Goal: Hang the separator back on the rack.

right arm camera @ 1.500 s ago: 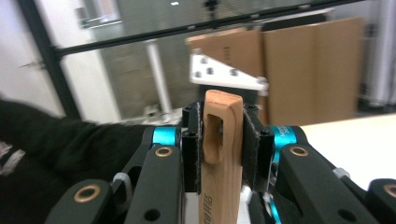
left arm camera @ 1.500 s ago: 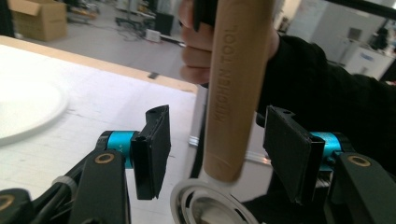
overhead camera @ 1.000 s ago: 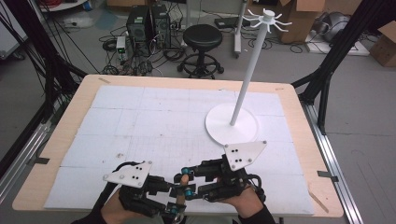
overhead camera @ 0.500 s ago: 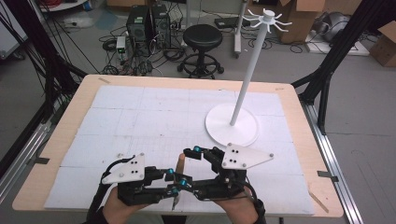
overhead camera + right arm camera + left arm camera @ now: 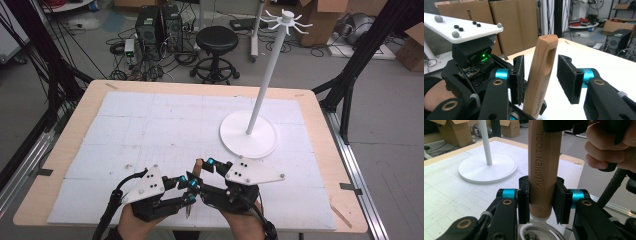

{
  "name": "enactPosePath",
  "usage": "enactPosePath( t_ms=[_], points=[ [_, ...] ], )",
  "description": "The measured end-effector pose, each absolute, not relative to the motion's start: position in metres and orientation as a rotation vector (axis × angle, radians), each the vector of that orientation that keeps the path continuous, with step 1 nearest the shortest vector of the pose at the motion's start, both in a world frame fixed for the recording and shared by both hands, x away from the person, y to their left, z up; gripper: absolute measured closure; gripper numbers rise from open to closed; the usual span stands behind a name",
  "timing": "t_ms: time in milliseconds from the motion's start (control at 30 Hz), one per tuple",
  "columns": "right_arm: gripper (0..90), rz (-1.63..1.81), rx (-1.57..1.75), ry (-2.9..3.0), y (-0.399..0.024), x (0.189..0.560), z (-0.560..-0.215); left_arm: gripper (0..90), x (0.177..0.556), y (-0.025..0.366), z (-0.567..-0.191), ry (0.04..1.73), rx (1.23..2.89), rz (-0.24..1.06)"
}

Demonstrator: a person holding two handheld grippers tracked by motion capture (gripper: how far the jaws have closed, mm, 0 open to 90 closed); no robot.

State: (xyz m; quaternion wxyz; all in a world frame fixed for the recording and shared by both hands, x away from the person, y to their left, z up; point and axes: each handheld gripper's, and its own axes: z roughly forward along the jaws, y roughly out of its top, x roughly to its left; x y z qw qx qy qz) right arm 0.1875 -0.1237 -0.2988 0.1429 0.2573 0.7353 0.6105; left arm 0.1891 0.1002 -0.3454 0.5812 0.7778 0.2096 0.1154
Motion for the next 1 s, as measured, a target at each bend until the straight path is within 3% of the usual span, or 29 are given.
enactPosePath(
  t_ms=[33, 100, 267, 367, 400, 500, 567, 867, 1000],
  points=[
    [57.4, 1.761, 0.742, 2.121, -0.124, 0.187, -0.299, 69.1, 0.189, 0.1, -0.345, 0.49, 1.817, 0.27],
    [66.8, 1.755, 0.759, 2.122, -0.124, 0.188, -0.299, 69.0, 0.189, 0.099, -0.346, 0.491, 1.82, 0.266],
    [69.9, 1.776, 0.765, 2.142, -0.124, 0.189, -0.3, 68.8, 0.189, 0.098, -0.347, 0.496, 1.823, 0.274],
    [71.1, 1.804, 0.756, 2.153, -0.124, 0.188, -0.299, 67.9, 0.191, 0.1, -0.347, 0.47, 1.811, 0.216],
    [71.3, 1.818, 0.742, 2.161, -0.125, 0.188, -0.299, 66.6, 0.193, 0.102, -0.347, 0.455, 1.803, 0.175],
    [71.4, 1.869, 0.708, 2.202, -0.13, 0.191, -0.297, 51.1, 0.199, 0.107, -0.347, 0.424, 1.803, 0.103],
    [71.5, 1.935, 0.653, 2.225, -0.135, 0.194, -0.296, 48.4, 0.202, 0.112, -0.347, 0.388, 1.787, 0.035],
    [71.4, 2.241, 0.345, 2.358, -0.15, 0.212, -0.306, 54.5, 0.203, 0.114, -0.35, 0.214, 1.774, -0.169],
    [71.4, 2.3, 0.281, 2.379, -0.15, 0.214, -0.313, 65.3, 0.202, 0.113, -0.352, 0.175, 1.774, -0.186]
  ],
)
